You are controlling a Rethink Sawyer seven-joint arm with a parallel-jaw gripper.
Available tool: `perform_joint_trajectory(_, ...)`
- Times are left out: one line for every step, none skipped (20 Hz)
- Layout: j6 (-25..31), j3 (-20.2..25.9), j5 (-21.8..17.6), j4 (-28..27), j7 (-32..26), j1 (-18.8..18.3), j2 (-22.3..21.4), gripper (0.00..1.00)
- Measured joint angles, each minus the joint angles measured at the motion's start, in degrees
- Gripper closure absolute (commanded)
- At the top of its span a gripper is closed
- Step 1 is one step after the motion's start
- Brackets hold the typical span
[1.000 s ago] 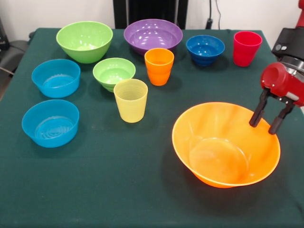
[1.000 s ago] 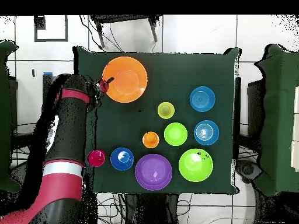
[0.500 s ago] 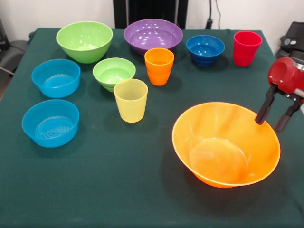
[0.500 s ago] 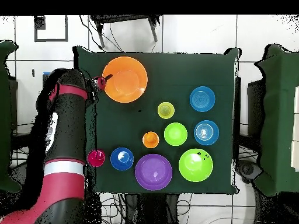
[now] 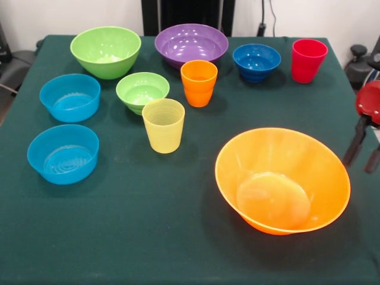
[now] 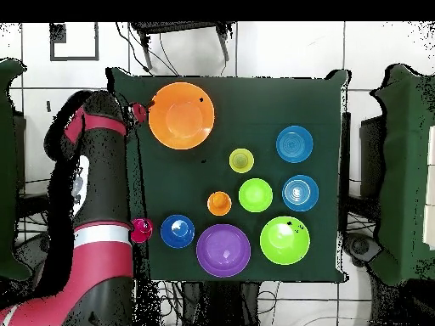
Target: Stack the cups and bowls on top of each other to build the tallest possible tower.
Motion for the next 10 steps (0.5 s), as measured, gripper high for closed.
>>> perform_joint_trajectory(0.0, 0.6, 0.0, -0.6, -1.0, -0.2, 0.1, 0.00)
perform_joint_trajectory(0.0, 1.2, 0.0, -1.5, -1.9, -0.3, 0.3, 0.00)
perform_joint_trajectory(0.0, 1.3, 0.0, -1.8, -2.1, -0.3, 0.4, 0.00)
perform_joint_trajectory(0.0, 1.5, 0.0, -2.5, -2.3, -0.2, 0.7, 0.00)
perform_joint_trajectory(0.0, 1.5, 0.0, -2.7, -2.3, -0.2, 0.9, 0.00)
perform_joint_trajectory(0.0, 1.4, 0.0, -3.2, -2.3, -0.1, 1.1, 0.00)
perform_joint_trajectory(0.0, 1.4, 0.0, -3.8, -2.3, 0.1, 1.3, 0.00)
perform_joint_trajectory(0.0, 1.2, 0.0, -4.4, -2.3, 0.3, 1.7, 0.00)
perform_joint_trajectory(0.0, 0.9, -0.1, -5.0, -2.3, 0.6, 2.1, 0.00)
perform_joint_trajectory(0.0, 0.5, -0.2, -5.7, -2.3, 1.0, 2.4, 0.00)
